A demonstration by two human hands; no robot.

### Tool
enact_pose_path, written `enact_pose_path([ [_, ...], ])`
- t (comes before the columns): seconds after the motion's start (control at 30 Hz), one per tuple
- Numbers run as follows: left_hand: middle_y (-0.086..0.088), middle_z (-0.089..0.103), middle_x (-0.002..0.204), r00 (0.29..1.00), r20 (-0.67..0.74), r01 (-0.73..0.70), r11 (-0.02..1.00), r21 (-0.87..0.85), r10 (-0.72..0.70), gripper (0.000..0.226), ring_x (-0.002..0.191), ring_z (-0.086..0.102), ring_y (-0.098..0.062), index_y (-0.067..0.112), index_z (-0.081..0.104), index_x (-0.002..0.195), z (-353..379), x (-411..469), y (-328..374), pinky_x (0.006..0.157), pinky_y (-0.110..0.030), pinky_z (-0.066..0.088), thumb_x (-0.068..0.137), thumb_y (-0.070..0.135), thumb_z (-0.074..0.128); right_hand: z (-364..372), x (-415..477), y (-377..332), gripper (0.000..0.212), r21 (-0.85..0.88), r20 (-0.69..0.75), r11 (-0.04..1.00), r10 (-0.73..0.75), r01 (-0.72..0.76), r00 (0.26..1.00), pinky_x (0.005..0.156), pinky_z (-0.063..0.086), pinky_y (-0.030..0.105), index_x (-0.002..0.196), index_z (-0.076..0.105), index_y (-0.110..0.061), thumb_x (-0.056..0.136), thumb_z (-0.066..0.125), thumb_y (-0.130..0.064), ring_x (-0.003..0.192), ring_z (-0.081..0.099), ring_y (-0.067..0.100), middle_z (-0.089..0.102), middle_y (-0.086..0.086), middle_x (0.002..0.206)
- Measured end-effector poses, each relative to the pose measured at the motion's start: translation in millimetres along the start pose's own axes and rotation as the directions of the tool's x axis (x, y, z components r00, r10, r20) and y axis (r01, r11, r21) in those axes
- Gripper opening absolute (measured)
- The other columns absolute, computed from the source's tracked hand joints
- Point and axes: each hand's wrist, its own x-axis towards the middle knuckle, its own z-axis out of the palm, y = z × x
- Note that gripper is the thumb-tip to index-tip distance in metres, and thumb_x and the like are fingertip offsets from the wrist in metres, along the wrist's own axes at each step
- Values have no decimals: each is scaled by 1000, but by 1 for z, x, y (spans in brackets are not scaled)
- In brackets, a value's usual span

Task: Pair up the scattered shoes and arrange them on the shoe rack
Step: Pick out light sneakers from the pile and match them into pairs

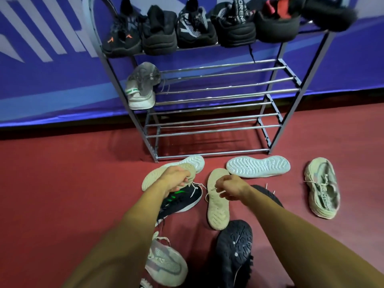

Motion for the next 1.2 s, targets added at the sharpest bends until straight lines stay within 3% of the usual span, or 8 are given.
enact_pose_path([
  [0.2,2,59,73,998,60,-34,994,99,29,13,67,56,-9,21,61,78,28,-14,-1,50,-18,41,86,12,57,-12,-12,6,8,-165,29,985,-40,44,999,50,45,20,88,64,-17,92,59,-12,65,64,16,69,3,86],
  [0.33,-5,58,79,998,60,-31,991,134,23,14,64,52,-11,18,62,78,37,-17,-18,48,-18,37,86,11,53,-24,-20,23,10,-159,16,987,-35,37,999,42,41,19,86,65,-12,92,59,-6,63,61,21,67,7,85],
  [0.43,-6,59,80,999,48,-14,985,173,6,12,68,52,-14,17,60,78,41,-20,-32,50,-19,37,87,13,54,-32,-27,37,11,-145,-2,989,-33,33,999,44,40,20,85,63,-12,94,59,-8,64,60,20,65,8,84],
  [0.57,-1,51,61,995,99,-2,980,200,-18,18,59,47,-13,18,54,67,49,-26,-47,53,-21,35,82,10,55,-38,-33,54,15,-155,-16,988,-20,17,1000,51,43,22,104,67,-3,93,58,-7,74,64,25,67,11,88],
  [0.83,-6,61,83,993,117,-38,965,259,8,6,76,57,-15,16,62,82,65,-24,-61,55,-22,40,86,15,57,-30,-35,81,13,-231,6,973,25,-23,1000,52,47,25,87,69,-10,89,58,-4,70,62,25,67,8,79],
  [0.97,-3,61,81,990,143,-39,963,266,0,6,74,57,-12,18,62,82,74,-22,-65,55,-22,41,85,16,58,-19,-41,94,11,-336,62,942,37,-14,997,58,51,31,93,68,-13,86,61,-13,70,62,24,65,9,78],
  [1.07,-4,62,81,988,155,-40,961,273,-3,6,73,57,-14,17,64,83,78,-21,-68,54,-21,40,85,15,58,-19,-42,95,23,-361,96,932,52,-14,994,68,54,37,108,67,-8,88,64,-19,73,64,27,68,14,83],
  [1.2,-6,62,81,986,168,-42,957,286,-7,5,73,55,-17,16,62,83,80,-21,-73,54,-23,39,85,15,58,-29,-40,96,19,-302,70,953,63,-39,996,53,47,26,106,68,-4,90,58,-9,71,63,28,66,14,79],
])
